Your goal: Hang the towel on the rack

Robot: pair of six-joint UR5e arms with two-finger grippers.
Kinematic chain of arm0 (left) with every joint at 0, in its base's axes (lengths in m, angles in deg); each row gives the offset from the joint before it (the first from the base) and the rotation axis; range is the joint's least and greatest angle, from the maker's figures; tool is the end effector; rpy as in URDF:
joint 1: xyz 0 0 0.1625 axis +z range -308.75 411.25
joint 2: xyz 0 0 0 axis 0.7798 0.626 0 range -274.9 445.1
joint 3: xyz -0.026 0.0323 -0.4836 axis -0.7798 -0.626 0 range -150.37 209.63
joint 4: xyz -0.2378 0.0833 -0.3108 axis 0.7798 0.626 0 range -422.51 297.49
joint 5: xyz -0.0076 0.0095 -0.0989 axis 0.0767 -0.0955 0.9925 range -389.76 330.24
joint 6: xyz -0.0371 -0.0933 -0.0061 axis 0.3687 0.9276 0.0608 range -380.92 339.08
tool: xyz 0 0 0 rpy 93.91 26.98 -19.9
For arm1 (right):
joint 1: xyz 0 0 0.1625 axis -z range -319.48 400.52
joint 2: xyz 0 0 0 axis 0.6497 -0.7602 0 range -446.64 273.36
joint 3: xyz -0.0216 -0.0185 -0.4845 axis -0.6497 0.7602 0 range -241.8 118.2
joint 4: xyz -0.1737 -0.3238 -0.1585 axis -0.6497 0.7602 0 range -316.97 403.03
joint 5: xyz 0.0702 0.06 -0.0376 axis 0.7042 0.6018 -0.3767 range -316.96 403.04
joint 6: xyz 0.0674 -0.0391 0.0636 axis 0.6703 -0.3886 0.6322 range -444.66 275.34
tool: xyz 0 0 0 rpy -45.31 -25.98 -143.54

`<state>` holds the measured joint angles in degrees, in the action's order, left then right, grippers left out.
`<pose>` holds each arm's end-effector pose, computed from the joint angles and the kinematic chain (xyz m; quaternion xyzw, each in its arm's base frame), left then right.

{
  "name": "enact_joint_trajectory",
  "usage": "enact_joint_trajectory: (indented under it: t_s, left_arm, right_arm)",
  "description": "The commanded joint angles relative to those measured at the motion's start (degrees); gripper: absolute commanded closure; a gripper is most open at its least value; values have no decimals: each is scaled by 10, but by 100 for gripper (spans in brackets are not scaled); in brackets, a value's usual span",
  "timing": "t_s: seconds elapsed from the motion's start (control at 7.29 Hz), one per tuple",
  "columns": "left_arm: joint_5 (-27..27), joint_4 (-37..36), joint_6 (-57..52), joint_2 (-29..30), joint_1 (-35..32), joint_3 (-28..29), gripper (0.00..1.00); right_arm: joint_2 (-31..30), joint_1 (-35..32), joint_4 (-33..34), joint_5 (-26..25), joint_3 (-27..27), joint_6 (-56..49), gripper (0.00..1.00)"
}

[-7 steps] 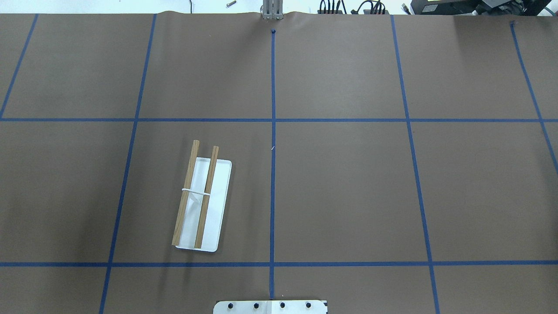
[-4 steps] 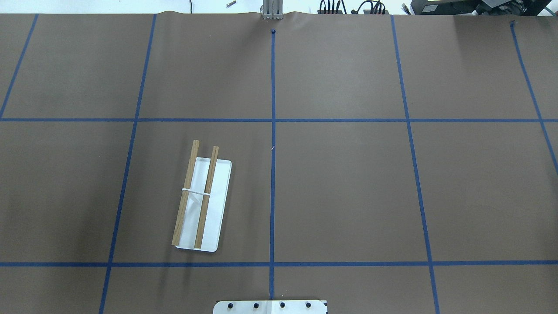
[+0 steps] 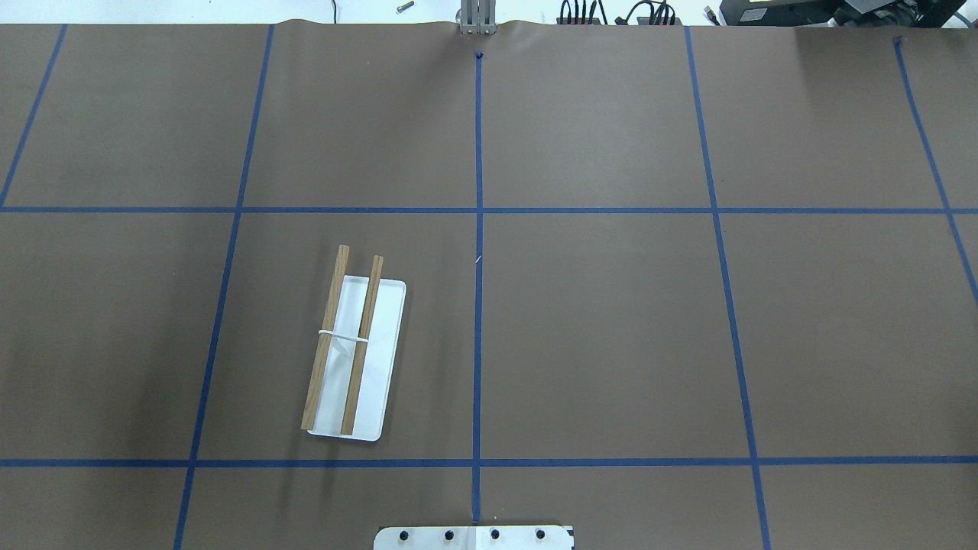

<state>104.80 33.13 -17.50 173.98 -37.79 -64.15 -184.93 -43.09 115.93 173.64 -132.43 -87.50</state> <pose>-0.0547 -0.4773 0.6869 0.0524 0.3804 0.0077 0.9233 0.0287 -0.3536 0.9113 -0.0970 -0.3426 -0.0433 0.9335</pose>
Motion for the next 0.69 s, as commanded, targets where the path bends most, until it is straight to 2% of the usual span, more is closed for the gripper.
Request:
enact_joint_trajectory:
  t_s: [0.0,0.14,0.27,0.55]
  left_arm:
    - [1,2,0,2,0,2,1]
    - [1,2,0,2,0,2,1]
    - [0,2,0,2,0,3,1]
    - [1,3,0,3,0,6,1]
  right_arm:
    - [-2,2,-6,0,9,-1,5]
    - [-1,2,-6,6,8,0,88]
    - [-1,1,-6,10,4,-3,100]
    - [-4,-1,-7,58,-3,-3,100]
